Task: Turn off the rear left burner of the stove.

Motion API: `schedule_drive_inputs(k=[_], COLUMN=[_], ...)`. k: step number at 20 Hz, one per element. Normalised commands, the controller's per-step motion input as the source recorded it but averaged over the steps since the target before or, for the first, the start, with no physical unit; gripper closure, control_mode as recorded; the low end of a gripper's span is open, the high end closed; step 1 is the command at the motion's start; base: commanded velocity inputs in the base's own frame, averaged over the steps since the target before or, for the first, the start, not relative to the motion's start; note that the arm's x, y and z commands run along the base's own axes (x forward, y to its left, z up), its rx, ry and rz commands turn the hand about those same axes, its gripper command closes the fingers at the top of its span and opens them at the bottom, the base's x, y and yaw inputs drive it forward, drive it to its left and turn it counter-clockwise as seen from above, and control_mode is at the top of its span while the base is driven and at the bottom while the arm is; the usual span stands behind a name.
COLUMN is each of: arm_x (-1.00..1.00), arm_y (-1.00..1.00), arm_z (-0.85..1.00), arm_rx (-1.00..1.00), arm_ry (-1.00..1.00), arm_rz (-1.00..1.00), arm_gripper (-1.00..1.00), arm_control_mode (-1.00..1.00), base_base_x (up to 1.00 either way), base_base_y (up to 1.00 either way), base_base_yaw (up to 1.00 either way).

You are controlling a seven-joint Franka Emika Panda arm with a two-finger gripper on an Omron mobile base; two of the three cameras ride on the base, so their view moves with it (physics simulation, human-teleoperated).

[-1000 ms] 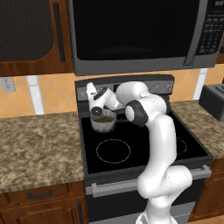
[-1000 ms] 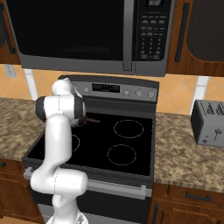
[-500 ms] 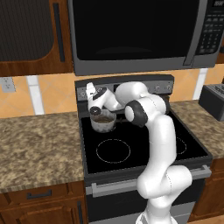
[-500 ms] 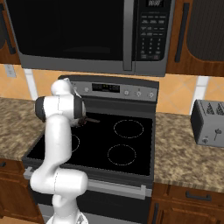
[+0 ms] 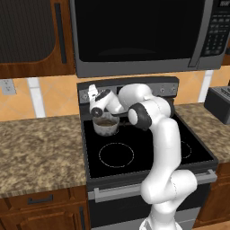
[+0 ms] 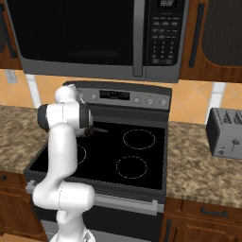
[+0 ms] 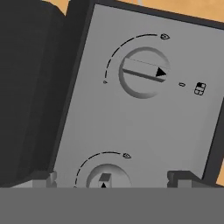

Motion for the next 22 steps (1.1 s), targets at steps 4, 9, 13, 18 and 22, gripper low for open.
schedule_drive_inputs(k=[4,9,13,18,22], arm_x=[0.08,0.03,0.0,0.05,0.2], arm_y=[-0.26,-0.34,-0.4,-0.2,0.13], arm_z=[0.0,0.0,0.0,-0.04,-0.23], arm_rx=[0.0,0.0,0.0,0.0,0.0], arm_ry=[0.06,0.06,0.02,0.0,0.0], arm_rz=[0.0,0.0,0.0,0.0,0.0], arm_gripper=[-1.0,-1.0,-1.0,-1.0,-1.0], arm_control_mode=[-1.0,-1.0,-1.0,-1.0,-1.0], base_base_x=[0.0,0.0,0.0,0.0,0.0], base_base_y=[0.0,0.0,0.0,0.0,0.0], base_base_yaw=[0.0,0.0,0.0,0.0,0.0])
